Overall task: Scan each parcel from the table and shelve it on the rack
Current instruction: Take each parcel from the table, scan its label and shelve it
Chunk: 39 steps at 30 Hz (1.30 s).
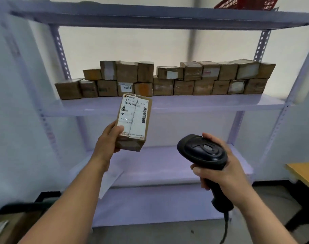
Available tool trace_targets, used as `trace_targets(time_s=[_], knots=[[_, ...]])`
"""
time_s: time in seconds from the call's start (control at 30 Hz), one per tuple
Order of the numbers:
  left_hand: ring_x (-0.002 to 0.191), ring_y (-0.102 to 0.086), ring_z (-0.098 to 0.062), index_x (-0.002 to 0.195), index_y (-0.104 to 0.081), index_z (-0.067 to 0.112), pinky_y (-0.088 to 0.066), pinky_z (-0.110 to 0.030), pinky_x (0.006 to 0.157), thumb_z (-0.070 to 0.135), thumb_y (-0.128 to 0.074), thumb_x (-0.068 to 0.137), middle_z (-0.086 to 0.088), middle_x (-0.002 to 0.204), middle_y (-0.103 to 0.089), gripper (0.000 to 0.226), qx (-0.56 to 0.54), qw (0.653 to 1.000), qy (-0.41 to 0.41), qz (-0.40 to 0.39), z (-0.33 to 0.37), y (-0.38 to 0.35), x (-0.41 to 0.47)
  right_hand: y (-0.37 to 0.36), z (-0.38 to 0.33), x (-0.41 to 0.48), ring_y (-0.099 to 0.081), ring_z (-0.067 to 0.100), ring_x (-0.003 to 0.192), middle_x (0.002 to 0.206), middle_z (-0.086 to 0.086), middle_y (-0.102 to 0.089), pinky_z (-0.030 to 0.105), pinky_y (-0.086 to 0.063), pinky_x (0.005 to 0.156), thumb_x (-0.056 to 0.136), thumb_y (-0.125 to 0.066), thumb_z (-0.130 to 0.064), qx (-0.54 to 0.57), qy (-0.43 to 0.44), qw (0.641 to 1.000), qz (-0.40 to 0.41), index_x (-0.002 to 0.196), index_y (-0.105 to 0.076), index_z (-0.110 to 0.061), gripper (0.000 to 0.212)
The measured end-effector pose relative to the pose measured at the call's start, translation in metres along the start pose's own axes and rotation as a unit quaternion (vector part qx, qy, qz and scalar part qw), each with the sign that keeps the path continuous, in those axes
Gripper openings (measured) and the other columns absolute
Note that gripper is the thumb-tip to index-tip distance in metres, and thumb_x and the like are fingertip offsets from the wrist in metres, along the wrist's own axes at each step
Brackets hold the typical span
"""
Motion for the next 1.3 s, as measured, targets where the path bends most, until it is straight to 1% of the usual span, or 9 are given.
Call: trace_targets(time_s=[0.17, 0.3, 0.47, 0.63, 0.73, 0.87, 1.03, 1.17, 1.3], knots=[[0.091, -0.063, -0.01, 0.123, -0.056, 0.029, -0.048, -0.03, 0.074, 0.05, -0.045, 0.073, 0.005, 0.109, -0.069, 0.056, -0.006, 0.998, -0.015, 0.067, 0.02, 0.04, 0.022, -0.032, -0.001, 0.046, -0.057, 0.033, 0.05, 0.099, 0.002, -0.071, 0.039, -0.051, 0.048, 0.071, -0.075, 0.014, 0.008, 0.016, 0.999, -0.049, 0.123, -0.057, -0.047, 0.083], [0.095, -0.063, -0.012, 0.124, -0.055, 0.031, -0.05, -0.036, 0.082, 0.051, -0.046, 0.074, 0.006, 0.11, -0.068, 0.055, 0.003, 0.992, -0.027, 0.121, 0.039, 0.068, 0.049, -0.057, -0.003, 0.09, -0.057, 0.033, 0.049, 0.1, -0.002, -0.071, 0.04, -0.051, 0.048, 0.071, -0.074, 0.016, 0.019, 0.033, 0.996, -0.085, 0.126, -0.055, -0.043, 0.083], [0.095, -0.062, -0.013, 0.12, -0.055, 0.031, -0.049, -0.036, 0.084, 0.041, -0.045, 0.096, 0.003, 0.11, -0.067, 0.028, 0.01, 0.983, -0.048, 0.178, 0.064, 0.095, 0.096, -0.073, -0.004, 0.143, -0.059, 0.032, 0.049, 0.101, -0.003, -0.07, 0.038, -0.053, 0.048, 0.071, -0.076, 0.014, 0.017, 0.055, 0.991, -0.117, 0.127, -0.054, -0.043, 0.084], [0.096, -0.062, -0.015, 0.118, -0.053, 0.033, -0.049, -0.041, 0.092, 0.047, -0.046, 0.091, 0.002, 0.113, -0.065, 0.032, 0.02, 0.975, -0.06, 0.212, 0.082, 0.122, 0.136, -0.093, -0.005, 0.188, -0.06, 0.032, 0.05, 0.104, -0.001, -0.068, 0.037, -0.054, 0.05, 0.072, -0.077, 0.012, 0.006, 0.081, 0.987, -0.137, 0.128, -0.053, -0.044, 0.083], [0.093, -0.062, -0.014, 0.118, -0.054, 0.032, -0.05, -0.039, 0.088, 0.046, -0.044, 0.094, 0.002, 0.11, -0.066, 0.03, 0.02, 0.974, -0.055, 0.219, 0.089, 0.142, 0.165, -0.116, -0.007, 0.216, -0.06, 0.031, 0.05, 0.108, 0.002, -0.066, 0.037, -0.054, 0.049, 0.072, -0.077, 0.012, 0.008, 0.088, 0.986, -0.145, 0.129, -0.053, -0.044, 0.084], [0.086, -0.062, -0.011, 0.113, -0.058, 0.032, -0.048, -0.028, 0.067, 0.045, -0.044, 0.094, 0.004, 0.104, -0.067, 0.028, 0.005, 0.972, -0.067, 0.223, 0.102, 0.174, 0.212, -0.159, -0.009, 0.251, -0.061, 0.031, 0.051, 0.109, -0.002, -0.066, 0.036, -0.054, 0.049, 0.071, -0.079, 0.01, 0.003, 0.103, 0.984, -0.146, 0.128, -0.052, -0.047, 0.085], [0.08, -0.061, -0.01, 0.108, -0.057, 0.031, -0.046, -0.025, 0.06, 0.044, -0.043, 0.096, 0.006, 0.094, -0.065, 0.022, -0.015, 0.977, -0.067, 0.201, 0.111, 0.211, 0.277, -0.213, -0.007, 0.29, -0.06, 0.032, 0.05, 0.104, -0.003, -0.068, 0.038, -0.053, 0.048, 0.071, -0.077, 0.013, 0.012, 0.106, 0.987, -0.122, 0.128, -0.054, -0.044, 0.083], [0.081, -0.06, -0.012, 0.102, -0.055, 0.031, -0.045, -0.026, 0.061, 0.046, -0.041, 0.098, 0.004, 0.093, -0.064, 0.021, -0.017, 0.982, -0.067, 0.178, 0.113, 0.236, 0.324, -0.254, -0.007, 0.316, -0.06, 0.031, 0.05, 0.102, -0.014, -0.068, 0.037, -0.055, 0.049, 0.073, -0.075, 0.014, -0.008, 0.114, 0.986, -0.121, 0.13, -0.052, -0.042, 0.083], [0.082, -0.06, -0.017, 0.092, -0.053, 0.03, -0.048, -0.027, 0.07, 0.05, -0.039, 0.098, -0.002, 0.095, -0.063, 0.026, 0.01, 0.985, -0.059, 0.16, 0.106, 0.252, 0.371, -0.277, -0.001, 0.334, -0.062, 0.03, 0.052, 0.102, -0.022, -0.065, 0.037, -0.056, 0.051, 0.072, -0.077, 0.012, -0.02, 0.114, 0.988, -0.103, 0.127, -0.052, -0.047, 0.084]])
Point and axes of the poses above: each hand's wrist, its own x-axis towards the middle knuckle, its own y-axis out of the back of the hand, z = x × y, the point moved 7 cm from there along x, towards the middle knuckle
